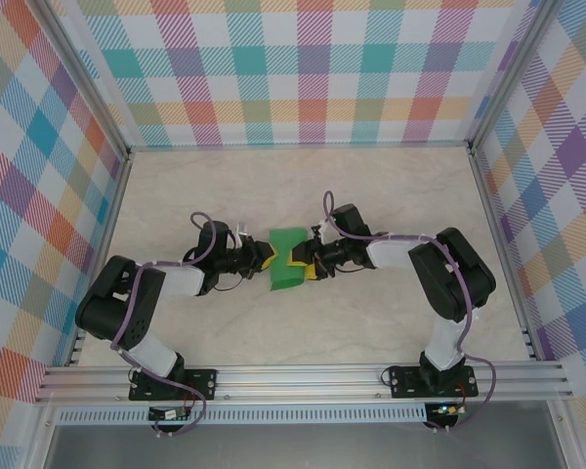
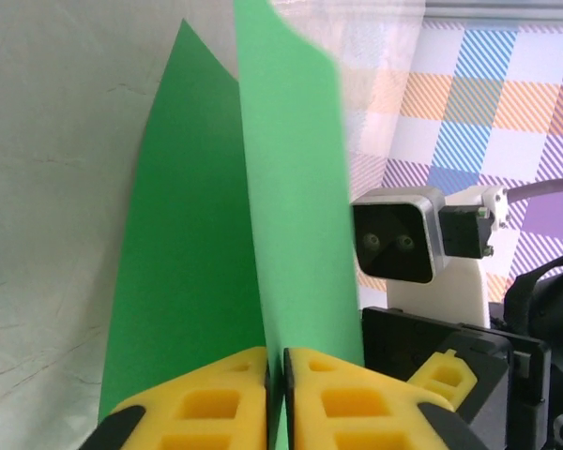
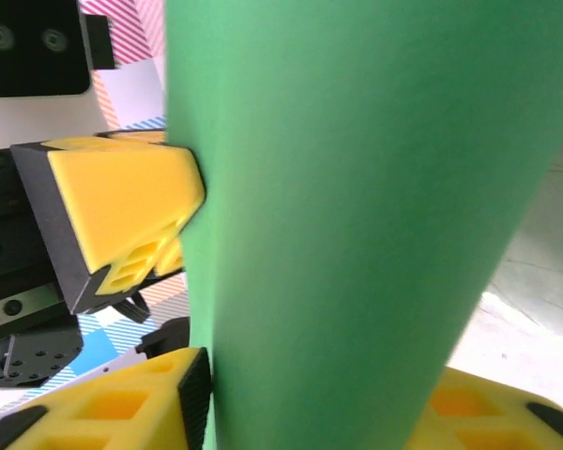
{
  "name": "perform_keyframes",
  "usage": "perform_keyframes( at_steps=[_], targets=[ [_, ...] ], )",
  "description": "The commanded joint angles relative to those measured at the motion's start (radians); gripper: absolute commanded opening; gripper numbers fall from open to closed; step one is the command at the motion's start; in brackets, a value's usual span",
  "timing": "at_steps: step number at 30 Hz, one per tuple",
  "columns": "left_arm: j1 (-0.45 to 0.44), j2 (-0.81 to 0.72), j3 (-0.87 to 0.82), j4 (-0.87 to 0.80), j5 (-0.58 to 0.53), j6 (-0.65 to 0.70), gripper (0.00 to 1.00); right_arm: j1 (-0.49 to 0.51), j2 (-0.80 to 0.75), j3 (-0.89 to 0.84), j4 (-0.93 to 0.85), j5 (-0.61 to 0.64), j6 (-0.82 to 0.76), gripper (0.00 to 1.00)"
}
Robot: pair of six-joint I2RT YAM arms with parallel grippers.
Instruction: Fold a paper plane with a square sheet of paper (pick it up from the middle)
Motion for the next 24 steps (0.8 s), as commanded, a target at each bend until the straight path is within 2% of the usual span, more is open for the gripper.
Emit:
perform_keyframes(
  at_steps=[1, 7, 11, 24],
  targets=[
    [-0.025, 0.006, 0.028, -0.003, -0.014, 0.027, 0.05, -0.014, -0.023, 0.025, -0.172, 0.046, -0.110, 0.53],
    [-0.050, 0.004, 0.060, -0.109, -0.033, 0.123, 0.02, -0.028, -0.138, 0.056, -0.416, 0.271, -0.239, 0.72],
    [-0.070, 0.029, 0.105, -0.184, -0.038, 0.179, 0.02, -0.028, -0.189, 0.063, -0.480, 0.399, -0.266, 0.75],
    [-0.142, 0.146, 0.193, -0.233, -0.073, 0.214, 0.01, -0.027, -0.072, 0.124, -0.515, 0.389, -0.238, 0.72]
  ],
)
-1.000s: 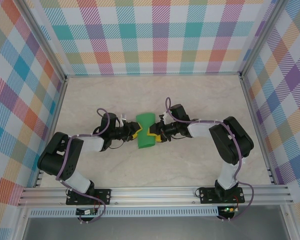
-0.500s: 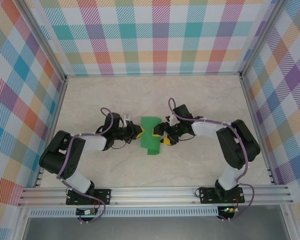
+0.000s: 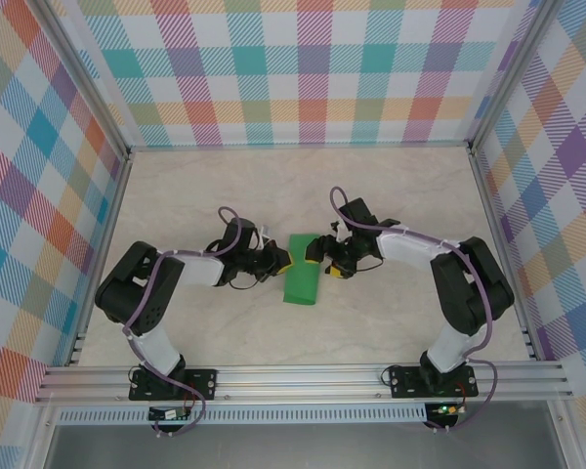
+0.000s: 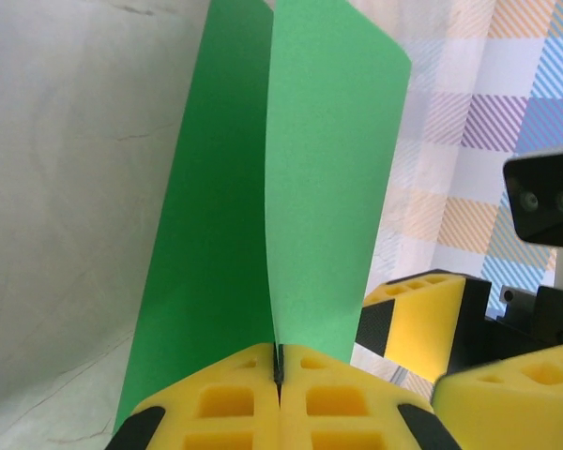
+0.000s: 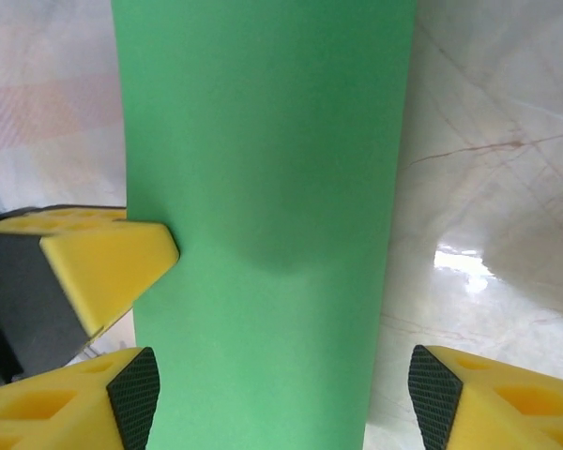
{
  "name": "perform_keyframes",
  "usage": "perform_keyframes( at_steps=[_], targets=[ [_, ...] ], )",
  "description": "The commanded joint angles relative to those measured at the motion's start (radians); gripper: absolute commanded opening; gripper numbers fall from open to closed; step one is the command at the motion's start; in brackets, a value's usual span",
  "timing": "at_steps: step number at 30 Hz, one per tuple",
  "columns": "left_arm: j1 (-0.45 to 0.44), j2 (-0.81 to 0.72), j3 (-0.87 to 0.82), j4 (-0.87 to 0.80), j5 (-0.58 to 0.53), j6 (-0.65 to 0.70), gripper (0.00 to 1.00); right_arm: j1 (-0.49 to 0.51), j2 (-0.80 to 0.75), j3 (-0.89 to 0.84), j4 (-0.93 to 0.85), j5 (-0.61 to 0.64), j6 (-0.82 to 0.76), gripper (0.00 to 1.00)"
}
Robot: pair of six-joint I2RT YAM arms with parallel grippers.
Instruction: Fold a paper plane with a square sheet of paper (pick it up from the middle)
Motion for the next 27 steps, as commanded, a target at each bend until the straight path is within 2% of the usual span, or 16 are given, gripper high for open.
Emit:
perform_keyframes(
  at_steps=[1, 11, 19, 21, 24, 27],
  targets=[
    [-0.014, 0.020, 0.040, -0.048, -0.024, 0.042, 0.01, -0.003, 0.052, 0.030, -0.028, -0.003, -0.014, 0.70],
    [-0.016, 0.055, 0.077, -0.102, -0.038, 0.094, 0.07, -0.002, 0.093, 0.052, -0.071, 0.067, -0.020, 0.58],
    [-0.016, 0.061, 0.085, -0.112, -0.039, 0.101, 0.12, 0.003, 0.138, 0.076, -0.089, 0.092, -0.028, 0.54],
    [-0.016, 0.046, 0.089, -0.150, -0.062, 0.114, 0.16, 0.003, 0.148, 0.081, -0.095, 0.101, -0.026, 0.53],
    [-0.009, 0.004, 0.114, -0.252, -0.087, 0.159, 0.33, 0.005, 0.159, 0.087, -0.111, 0.120, -0.029, 0.52],
    [0.005, -0.050, 0.134, -0.334, -0.123, 0.188, 0.42, 0.007, 0.166, 0.092, -0.137, 0.153, -0.039, 0.52]
  ],
)
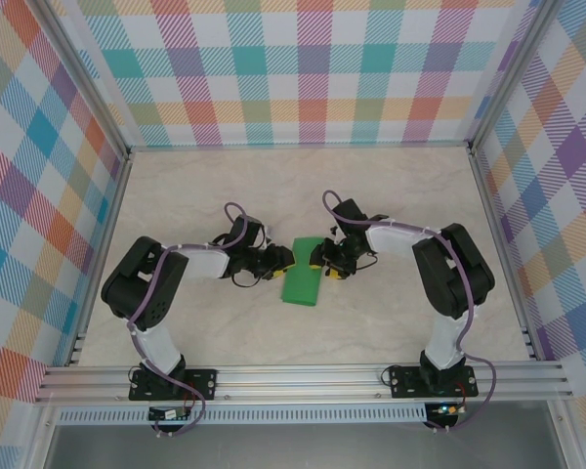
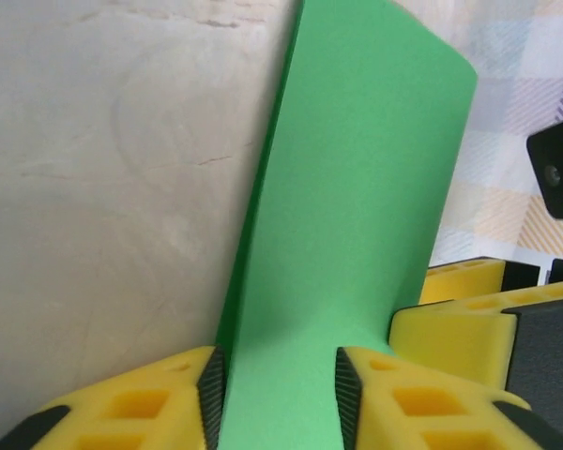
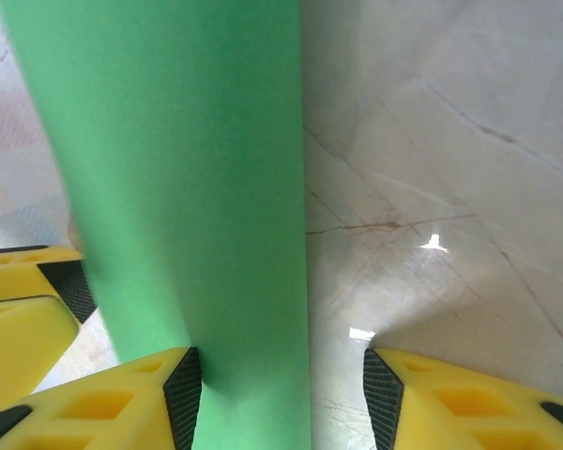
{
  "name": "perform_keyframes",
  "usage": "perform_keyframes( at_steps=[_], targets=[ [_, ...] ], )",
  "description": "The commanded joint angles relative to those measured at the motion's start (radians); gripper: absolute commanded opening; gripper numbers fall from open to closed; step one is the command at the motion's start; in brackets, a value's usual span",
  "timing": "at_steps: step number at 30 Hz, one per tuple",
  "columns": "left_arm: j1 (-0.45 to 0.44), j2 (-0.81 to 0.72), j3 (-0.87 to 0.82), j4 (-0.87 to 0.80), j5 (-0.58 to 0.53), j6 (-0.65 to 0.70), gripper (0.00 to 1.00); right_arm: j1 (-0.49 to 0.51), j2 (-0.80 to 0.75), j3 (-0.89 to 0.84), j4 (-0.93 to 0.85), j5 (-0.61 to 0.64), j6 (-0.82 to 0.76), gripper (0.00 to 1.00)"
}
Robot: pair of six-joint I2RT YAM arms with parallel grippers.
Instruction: Fold a paper plane with a square sheet of paper (pick it up from the middle)
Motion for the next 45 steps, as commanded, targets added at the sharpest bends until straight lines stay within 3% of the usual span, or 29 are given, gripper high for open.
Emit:
perform_keyframes(
  at_steps=[1, 5, 28, 45],
  targets=[
    [0.014, -0.091, 0.048, -0.134, -0.061, 0.060, 0.44, 0.006, 0.039, 0.013, -0.055, 0.072, -0.035, 0.52],
    [0.019, -0.121, 0.062, -0.200, -0.128, 0.069, 0.46, 0.008, 0.062, 0.031, -0.101, 0.114, -0.050, 0.51],
    [0.019, -0.141, 0.033, -0.213, -0.268, 0.022, 0.45, 0.013, 0.175, 0.061, -0.203, 0.232, -0.015, 0.49],
    [0.009, -0.112, 0.033, -0.179, -0.235, 0.015, 0.40, 0.013, 0.210, 0.061, -0.216, 0.260, -0.015, 0.44]
  ],
)
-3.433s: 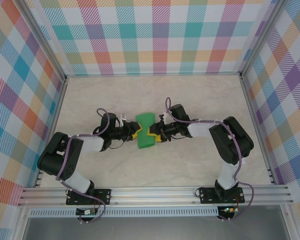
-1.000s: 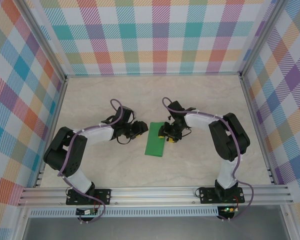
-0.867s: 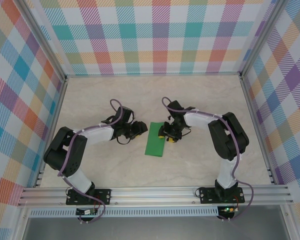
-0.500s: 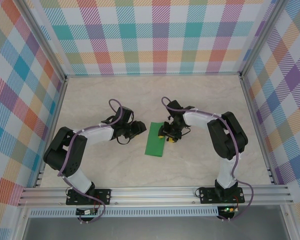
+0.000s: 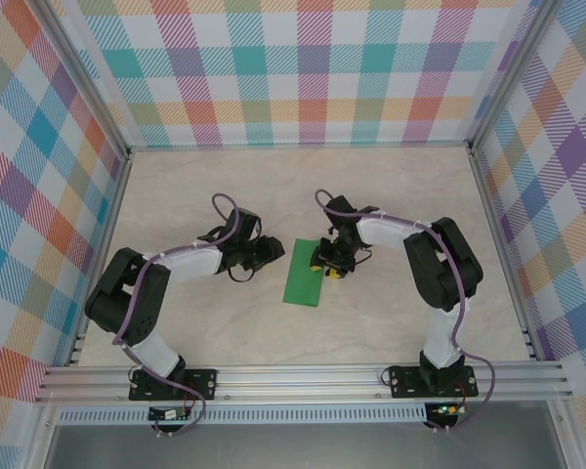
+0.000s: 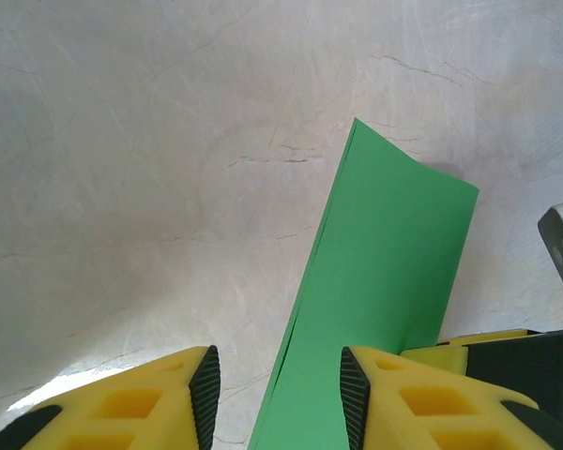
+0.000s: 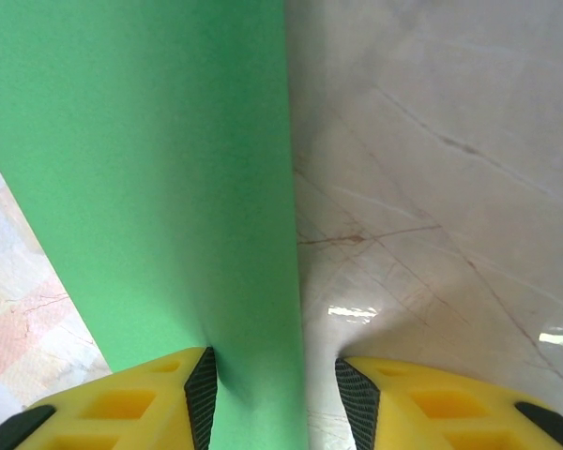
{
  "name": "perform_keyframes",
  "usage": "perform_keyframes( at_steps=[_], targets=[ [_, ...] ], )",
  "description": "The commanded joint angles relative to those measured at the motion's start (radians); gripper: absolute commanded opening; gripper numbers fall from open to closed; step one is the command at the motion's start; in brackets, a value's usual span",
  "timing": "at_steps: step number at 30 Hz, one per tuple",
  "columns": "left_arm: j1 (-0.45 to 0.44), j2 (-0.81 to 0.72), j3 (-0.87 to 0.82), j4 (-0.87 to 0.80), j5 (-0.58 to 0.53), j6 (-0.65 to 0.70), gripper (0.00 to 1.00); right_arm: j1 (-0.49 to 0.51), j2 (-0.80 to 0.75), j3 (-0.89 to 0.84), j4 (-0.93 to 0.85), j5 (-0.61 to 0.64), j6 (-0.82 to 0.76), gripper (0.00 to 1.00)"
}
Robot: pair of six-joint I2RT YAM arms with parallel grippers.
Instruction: Fold a paper plane with a square sheet of paper (pick it up from the middle)
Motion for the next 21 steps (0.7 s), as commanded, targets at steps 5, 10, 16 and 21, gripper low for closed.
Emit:
perform_keyframes(
  at_steps=[5, 10, 16, 21],
  targets=[
    [-0.010, 0.015, -0.007, 0.024, 0.046, -0.015, 0.40, 0.000, 0.135, -0.064, -0.044, 0.180, 0.005, 0.40],
    [-0.019, 0.032, 0.000, 0.033, 0.057, -0.020, 0.39, 0.000, 0.148, -0.058, -0.050, 0.182, 0.009, 0.43],
    [-0.031, 0.052, 0.008, 0.047, 0.073, -0.029, 0.39, 0.000, 0.164, -0.047, -0.060, 0.180, 0.021, 0.47],
    [-0.044, 0.070, 0.009, 0.083, 0.106, -0.043, 0.37, -0.001, 0.181, -0.042, -0.070, 0.184, 0.028, 0.47]
  ],
)
